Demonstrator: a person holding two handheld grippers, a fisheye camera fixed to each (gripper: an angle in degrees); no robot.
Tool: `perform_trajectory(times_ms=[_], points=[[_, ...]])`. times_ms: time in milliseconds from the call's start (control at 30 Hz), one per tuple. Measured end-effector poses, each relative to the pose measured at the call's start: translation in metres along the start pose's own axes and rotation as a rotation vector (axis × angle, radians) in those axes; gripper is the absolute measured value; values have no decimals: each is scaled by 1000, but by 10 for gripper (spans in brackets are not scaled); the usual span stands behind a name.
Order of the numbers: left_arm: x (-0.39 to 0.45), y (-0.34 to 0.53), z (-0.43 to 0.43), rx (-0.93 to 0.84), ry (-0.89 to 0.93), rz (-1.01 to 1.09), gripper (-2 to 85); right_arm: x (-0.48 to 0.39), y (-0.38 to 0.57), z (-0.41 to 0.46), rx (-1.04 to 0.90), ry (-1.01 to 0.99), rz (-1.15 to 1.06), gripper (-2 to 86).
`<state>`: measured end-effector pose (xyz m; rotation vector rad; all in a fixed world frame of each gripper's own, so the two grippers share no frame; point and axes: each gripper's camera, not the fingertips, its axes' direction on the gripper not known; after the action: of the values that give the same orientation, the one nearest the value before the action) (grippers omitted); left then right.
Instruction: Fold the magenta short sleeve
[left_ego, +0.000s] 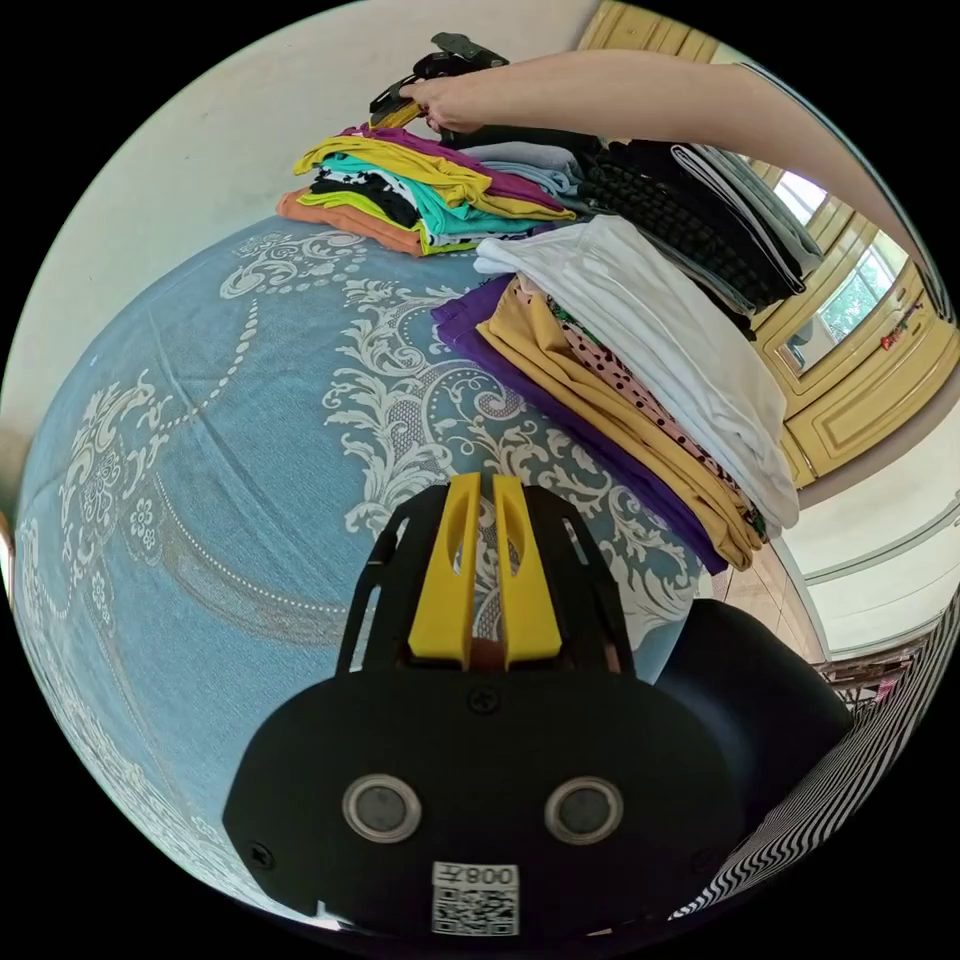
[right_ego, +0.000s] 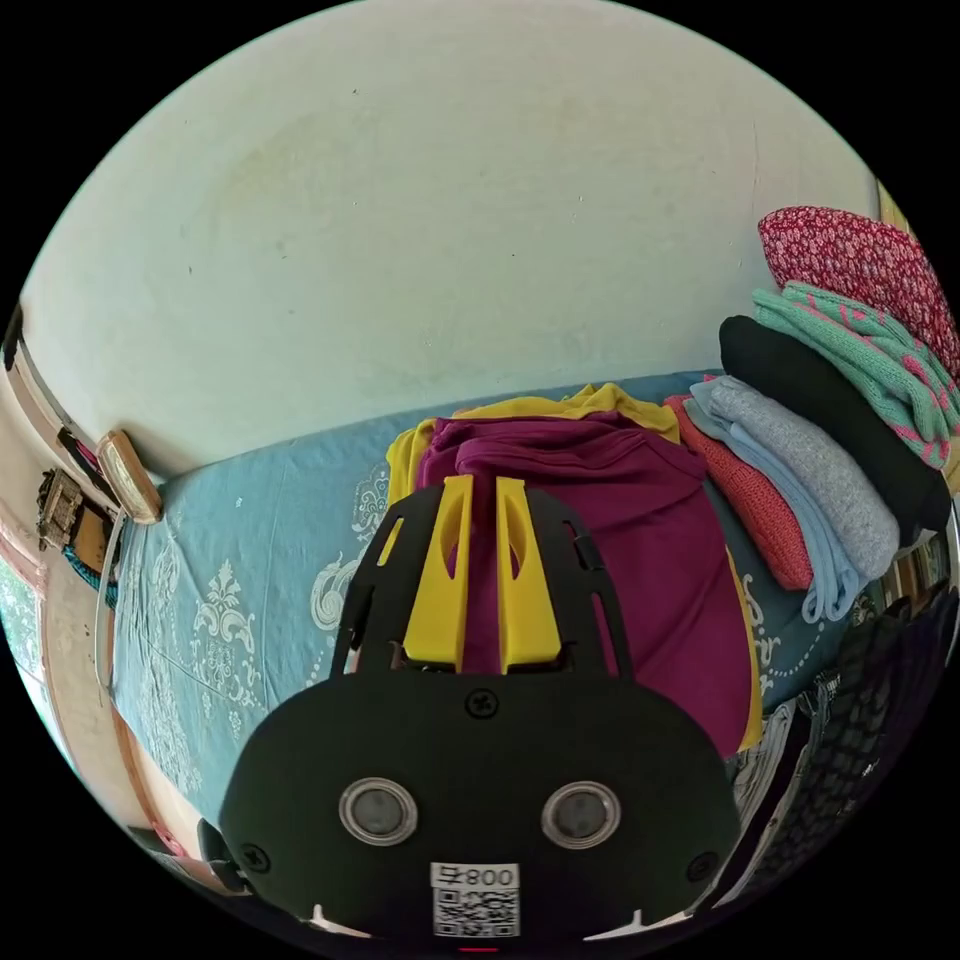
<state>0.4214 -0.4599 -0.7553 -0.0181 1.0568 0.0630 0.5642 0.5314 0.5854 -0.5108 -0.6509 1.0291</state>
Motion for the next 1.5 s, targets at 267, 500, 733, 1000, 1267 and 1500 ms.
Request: perform_trajectory(times_ms=[267, 500, 733, 1000, 1267, 1500], points=[[-60, 25, -41, 20, 169, -102, 5, -4, 38, -48, 79, -212, 3, 9], [-119, 70, -135, 185, 263, -215, 4, -38, 131, -131, 106, -633, -158, 6], [-179, 144, -252, 312, 284, -349, 14, -79, 245, -186, 13, -906, -196, 6], [-221, 253, -338, 382, 469, -526, 48, -112, 377, -243, -134, -1065, -192, 5], [-247, 346, -381, 441, 653, -689, 68, -114, 480, -295, -159, -1167, -154, 5], [-276, 348, -389, 361, 801, -707, 80, -89, 553, -343, -95, -1144, -86, 5]])
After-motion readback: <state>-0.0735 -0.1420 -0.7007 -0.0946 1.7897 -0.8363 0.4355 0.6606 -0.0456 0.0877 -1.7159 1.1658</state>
